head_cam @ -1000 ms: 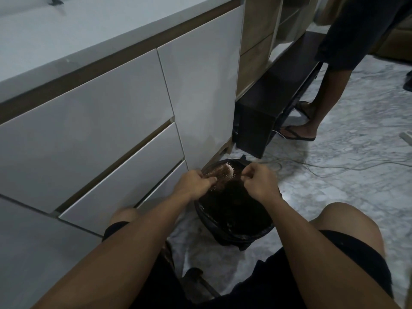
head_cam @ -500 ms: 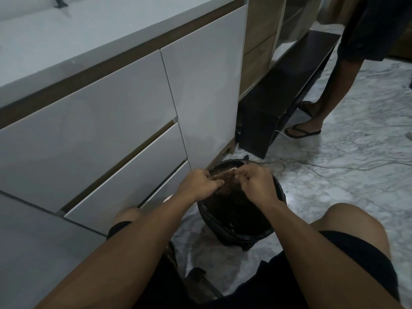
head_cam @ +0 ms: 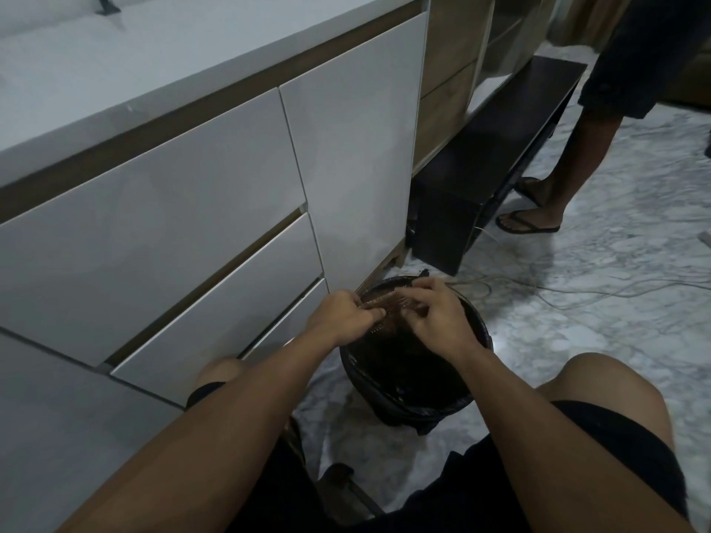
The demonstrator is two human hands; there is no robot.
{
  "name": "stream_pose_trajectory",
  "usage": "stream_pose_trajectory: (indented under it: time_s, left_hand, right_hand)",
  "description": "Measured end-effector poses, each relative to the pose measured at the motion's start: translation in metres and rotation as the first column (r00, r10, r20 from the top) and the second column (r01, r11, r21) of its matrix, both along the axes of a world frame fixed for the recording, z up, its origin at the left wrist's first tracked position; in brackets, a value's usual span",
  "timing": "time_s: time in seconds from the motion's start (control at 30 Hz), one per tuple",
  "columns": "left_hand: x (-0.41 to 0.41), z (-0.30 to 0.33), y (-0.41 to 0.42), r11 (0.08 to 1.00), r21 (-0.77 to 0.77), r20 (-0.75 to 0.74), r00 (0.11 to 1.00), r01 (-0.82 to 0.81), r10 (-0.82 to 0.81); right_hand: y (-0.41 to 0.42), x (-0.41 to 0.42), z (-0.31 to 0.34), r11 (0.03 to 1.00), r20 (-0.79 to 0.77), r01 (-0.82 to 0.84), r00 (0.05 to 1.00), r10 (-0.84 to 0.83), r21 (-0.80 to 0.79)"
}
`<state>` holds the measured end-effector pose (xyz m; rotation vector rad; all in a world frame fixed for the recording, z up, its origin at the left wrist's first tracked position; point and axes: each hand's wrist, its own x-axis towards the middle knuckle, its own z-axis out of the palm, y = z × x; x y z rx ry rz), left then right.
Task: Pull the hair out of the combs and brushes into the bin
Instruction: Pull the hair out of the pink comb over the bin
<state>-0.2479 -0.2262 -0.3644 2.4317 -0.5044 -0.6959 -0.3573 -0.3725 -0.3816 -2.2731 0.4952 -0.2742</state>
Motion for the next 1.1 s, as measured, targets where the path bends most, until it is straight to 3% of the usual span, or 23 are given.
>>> stream_pose_trajectory:
  time_s: [0.07, 0.2, 0.37, 0.47, 0.6, 0.73, 0.87, 1.0, 1.1]
  left_hand:
    - [0.000, -0.001, 0.002, 1.000, 0.002, 0.012, 1.000, 0.001, -0.001]
    - [0.003, -0.003, 0.007, 1.000, -0.009, 0.037, 0.999, -0.025, 0.025]
    - [0.001, 0.003, 0.002, 0.999, -0.016, 0.042, 0.998, -0.044, 0.045]
    - [0.001, 0.003, -0.002, 0.999, -0.029, 0.032, 0.998, -0.044, 0.045]
    - [0.001, 0.005, -0.004, 1.000, -0.023, -0.033, 0.999, -0.014, 0.014]
    - [0.000, 0.004, -0.006, 0.999, -0.003, -0.103, 0.994, 0.039, -0.039]
    - [0.001, 0.000, -0.005, 0.999, -0.013, -0.122, 0.992, 0.040, -0.042]
    - [0.006, -0.005, 0.002, 0.999, -0.041, -0.154, 0.988, -0.012, 0.005]
    - [0.009, -0.009, 0.005, 0.997, -0.061, -0.181, 0.983, -0.044, 0.032]
  right_hand:
    - [0.000, 0.001, 0.001, 0.995, 0.052, 0.086, 0.995, -0.083, -0.057]
    - [-0.002, 0.002, 0.009, 0.950, 0.062, 0.312, 0.948, -0.313, 0.022]
    - [-0.004, 0.001, 0.011, 0.904, 0.068, 0.426, 0.902, -0.427, 0.030]
    - [-0.005, -0.002, 0.009, 0.936, 0.039, 0.351, 0.936, -0.351, -0.016]
    - [0.000, -0.004, 0.008, 0.993, 0.068, 0.107, 0.992, -0.103, -0.057]
    - [0.006, -0.002, 0.010, 0.997, -0.023, -0.025, 0.999, 0.023, -0.076]
    - [0.004, 0.000, 0.009, 0.989, 0.108, 0.039, 0.994, -0.024, -0.145]
    - [-0.008, 0.002, 0.008, 0.954, 0.104, 0.299, 0.949, -0.298, 0.007]
    - [-0.010, 0.001, 0.008, 0.971, 0.040, 0.238, 0.970, -0.239, 0.034]
